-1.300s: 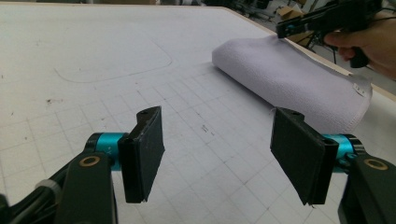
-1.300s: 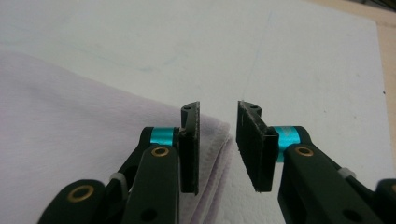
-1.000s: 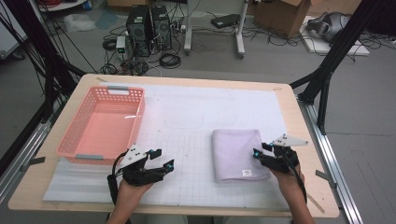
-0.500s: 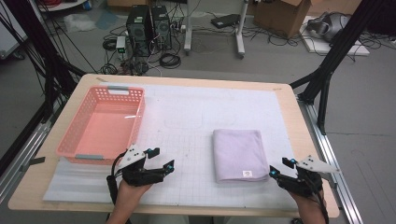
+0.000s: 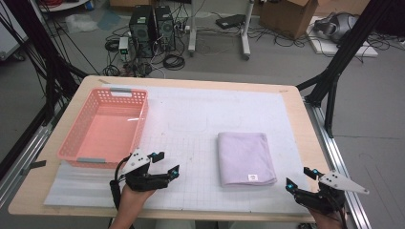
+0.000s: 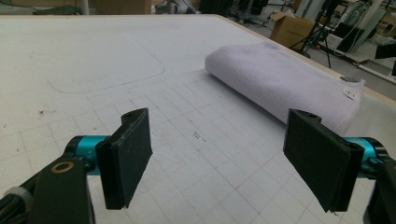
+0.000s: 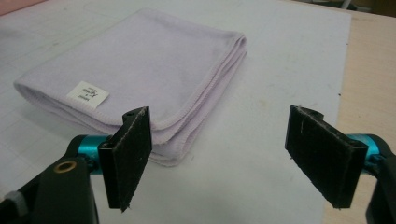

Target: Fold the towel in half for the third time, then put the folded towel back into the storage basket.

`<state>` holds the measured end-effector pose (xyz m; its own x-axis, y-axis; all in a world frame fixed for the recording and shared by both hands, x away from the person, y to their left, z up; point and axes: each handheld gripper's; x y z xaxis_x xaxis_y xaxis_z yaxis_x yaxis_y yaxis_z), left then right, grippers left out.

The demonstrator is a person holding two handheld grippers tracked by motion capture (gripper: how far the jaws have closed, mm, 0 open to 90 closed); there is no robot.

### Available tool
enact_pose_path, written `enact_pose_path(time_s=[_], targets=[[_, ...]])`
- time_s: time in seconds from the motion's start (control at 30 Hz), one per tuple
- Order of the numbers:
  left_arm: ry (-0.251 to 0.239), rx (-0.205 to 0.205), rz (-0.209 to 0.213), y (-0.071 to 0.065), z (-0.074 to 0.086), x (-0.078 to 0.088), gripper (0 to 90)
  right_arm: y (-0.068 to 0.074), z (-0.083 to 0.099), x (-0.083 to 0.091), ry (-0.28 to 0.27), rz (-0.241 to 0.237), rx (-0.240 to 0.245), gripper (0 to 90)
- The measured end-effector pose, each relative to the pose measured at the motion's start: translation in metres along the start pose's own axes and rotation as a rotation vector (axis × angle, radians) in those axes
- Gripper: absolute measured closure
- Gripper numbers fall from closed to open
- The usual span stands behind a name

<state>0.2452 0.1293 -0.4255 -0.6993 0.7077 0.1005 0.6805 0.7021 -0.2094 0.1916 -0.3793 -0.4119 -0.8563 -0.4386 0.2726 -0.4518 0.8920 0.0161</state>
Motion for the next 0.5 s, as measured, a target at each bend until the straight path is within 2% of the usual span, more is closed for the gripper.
enact_pose_path(time_s=[0.2, 0.5], targets=[[0.008, -0.007, -0.018, 0.001, 0.001, -0.001, 23.9, -0.001, 0.002, 0.0, 0.016, -0.006, 0.0, 19.6], [0.019, -0.005, -0.009, -0.001, 0.0, -0.011, 23.9, -0.003, 0.003, 0.002, 0.018, 0.002, 0.006, 19.3]])
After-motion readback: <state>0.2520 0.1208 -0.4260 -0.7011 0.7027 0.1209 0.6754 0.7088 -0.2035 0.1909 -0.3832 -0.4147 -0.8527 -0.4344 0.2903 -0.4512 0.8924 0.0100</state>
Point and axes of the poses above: each handheld gripper's, and its own axes: x roughly backward along the jaws, z roughly out of its underside, y roughly to its left, and after that the axes turned 12 degrees about -y, right-handed
